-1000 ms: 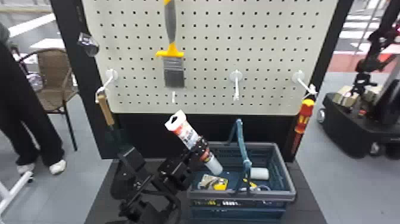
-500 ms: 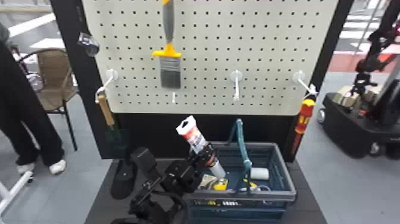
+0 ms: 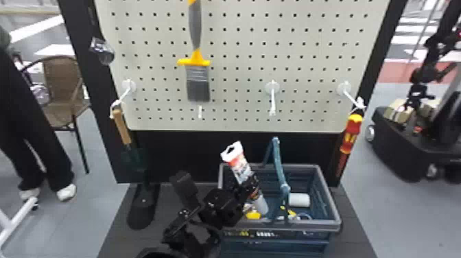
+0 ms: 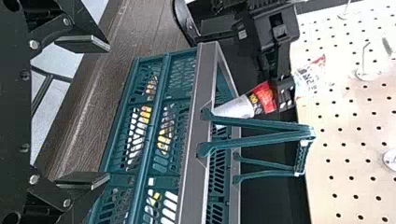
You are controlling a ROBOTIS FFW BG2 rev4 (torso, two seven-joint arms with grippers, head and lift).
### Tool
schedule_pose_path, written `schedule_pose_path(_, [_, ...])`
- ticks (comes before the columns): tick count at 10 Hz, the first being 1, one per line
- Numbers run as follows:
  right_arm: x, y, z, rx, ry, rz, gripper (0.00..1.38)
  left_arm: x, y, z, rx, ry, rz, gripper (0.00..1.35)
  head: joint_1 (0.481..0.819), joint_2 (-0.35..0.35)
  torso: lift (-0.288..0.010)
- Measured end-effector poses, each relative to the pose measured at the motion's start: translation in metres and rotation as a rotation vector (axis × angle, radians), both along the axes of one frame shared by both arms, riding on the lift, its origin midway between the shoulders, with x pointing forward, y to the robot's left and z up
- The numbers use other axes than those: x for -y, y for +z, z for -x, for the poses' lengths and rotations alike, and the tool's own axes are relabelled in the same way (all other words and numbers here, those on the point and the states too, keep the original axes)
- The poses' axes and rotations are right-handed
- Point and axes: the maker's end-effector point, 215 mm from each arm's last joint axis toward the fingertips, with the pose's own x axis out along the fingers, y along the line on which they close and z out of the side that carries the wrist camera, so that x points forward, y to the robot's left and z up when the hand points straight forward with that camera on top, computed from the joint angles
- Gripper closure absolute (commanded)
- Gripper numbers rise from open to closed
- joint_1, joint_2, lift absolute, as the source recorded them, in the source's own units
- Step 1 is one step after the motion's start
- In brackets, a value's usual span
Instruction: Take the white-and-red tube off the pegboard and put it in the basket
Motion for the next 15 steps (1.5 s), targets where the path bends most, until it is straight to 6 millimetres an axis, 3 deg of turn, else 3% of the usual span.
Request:
schedule_pose_path(4, [-0.005, 0.001, -0.008, 0.009, 0.025, 0.001, 0.31, 0.026, -0.018, 0.006, -0.015, -0.059, -0.043, 1.21, 0.549, 0.000, -0.100])
schedule_pose_path(5, [-0.007, 0.000, -0.007, 0.007, 0.029, 0.000, 0.31, 0.032, -0.019, 0.008, -0.014, -0.072, -0.050, 1.14, 0.549, 0.000, -0.100])
schedule_pose_path(6, [-0.008, -0.001, -0.007, 0.005, 0.032, -0.001, 0.31, 0.036, -0.020, 0.009, -0.011, -0.078, -0.058, 0.67, 0.549, 0.000, -0.100])
schedule_pose_path(7, [-0.008, -0.002, -0.006, 0.002, 0.036, -0.003, 0.31, 0.036, -0.021, 0.010, -0.003, -0.076, -0.069, 0.46, 0.549, 0.000, -0.100])
schedule_pose_path(9, [-0.010, -0.003, -0.007, -0.007, 0.047, -0.003, 0.31, 0.035, -0.019, 0.010, 0.016, -0.071, -0.080, 0.15, 0.549, 0.000, -0.100])
schedule_pose_path(10, [-0.011, -0.004, -0.007, -0.009, 0.048, -0.003, 0.31, 0.034, -0.018, 0.009, 0.018, -0.069, -0.081, 0.11, 0.549, 0.000, -0.100])
schedule_pose_path(15, [-0.011, -0.006, -0.007, -0.013, 0.049, -0.004, 0.31, 0.032, -0.019, 0.008, 0.019, -0.063, -0.082, 0.21, 0.549, 0.000, -0.100])
